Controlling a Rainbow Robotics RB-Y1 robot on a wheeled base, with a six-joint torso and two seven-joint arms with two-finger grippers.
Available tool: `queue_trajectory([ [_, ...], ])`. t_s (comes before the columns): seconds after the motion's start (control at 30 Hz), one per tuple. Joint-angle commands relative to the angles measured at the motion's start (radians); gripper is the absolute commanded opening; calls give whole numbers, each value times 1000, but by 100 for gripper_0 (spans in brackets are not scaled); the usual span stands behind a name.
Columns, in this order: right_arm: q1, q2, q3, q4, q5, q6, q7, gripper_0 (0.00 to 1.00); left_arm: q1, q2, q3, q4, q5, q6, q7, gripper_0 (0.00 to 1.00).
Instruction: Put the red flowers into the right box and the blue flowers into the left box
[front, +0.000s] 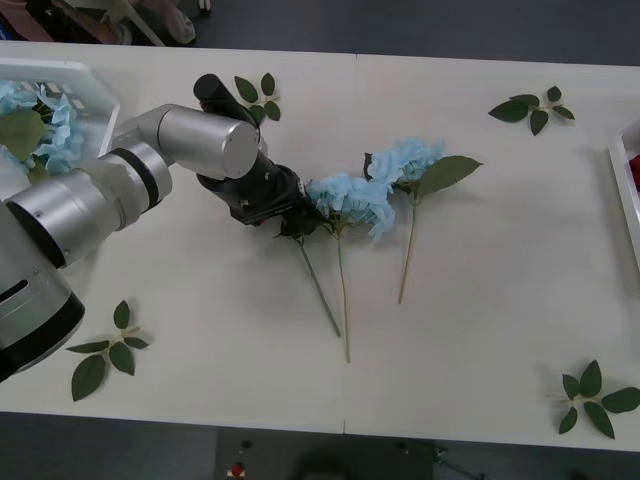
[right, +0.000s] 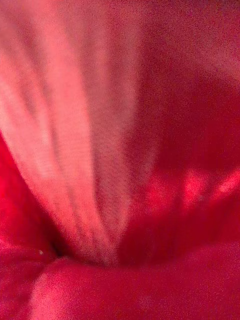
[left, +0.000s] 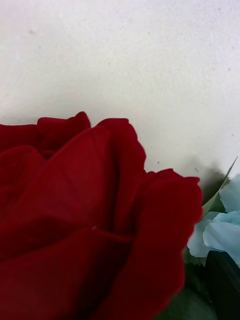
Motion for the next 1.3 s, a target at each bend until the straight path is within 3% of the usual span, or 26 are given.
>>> queue_trajectory([
  [0.03,-39,21,56,173,55,-177,64,0,-28,-19,-20,50,-21,-16,54,34],
  [0.07,-46,33,90,236,67,-249,57,0,-28,-19,-20,51,-26,-18,49,11],
  [0.13,-62,53,152,349,84,-377,48,0,-26,-19,-20,50,-58,-18,39,3],
  [0.3,-123,114,244,558,79,-509,30,0,-26,-19,-37,44,-135,-16,31,0],
  [0.43,-135,122,275,573,70,-512,21,0,-25,-19,-35,44,-161,-15,20,0],
  [0.47,-135,122,275,570,69,-512,21,5,-26,-19,-35,44,-164,-15,20,0],
  [0.53,-134,122,275,568,59,-512,25,51,-26,-16,-35,42,-172,-15,13,0],
  [0.57,-134,122,275,567,53,-512,27,61,-26,-15,-35,42,-173,-15,13,0],
  [0.6,-131,120,275,556,32,-504,31,79,-28,-7,-35,34,-179,-15,9,0],
  [0.7,-117,113,277,513,-13,-484,39,93,-34,28,-35,-15,-178,-15,8,0],
  [0.9,-60,51,277,326,-134,-415,42,98,-34,235,-35,-311,-156,-13,-10,0],
  [1.07,20,-64,272,64,-347,-341,24,98,-28,438,26,-624,-29,-47,-195,0],
  [1.23,115,-188,257,-177,-548,-360,19,100,17,464,166,-799,58,-165,-267,0],
  [1.3,184,-253,244,-294,-634,-444,21,100,47,436,218,-835,101,-269,-260,0],
])
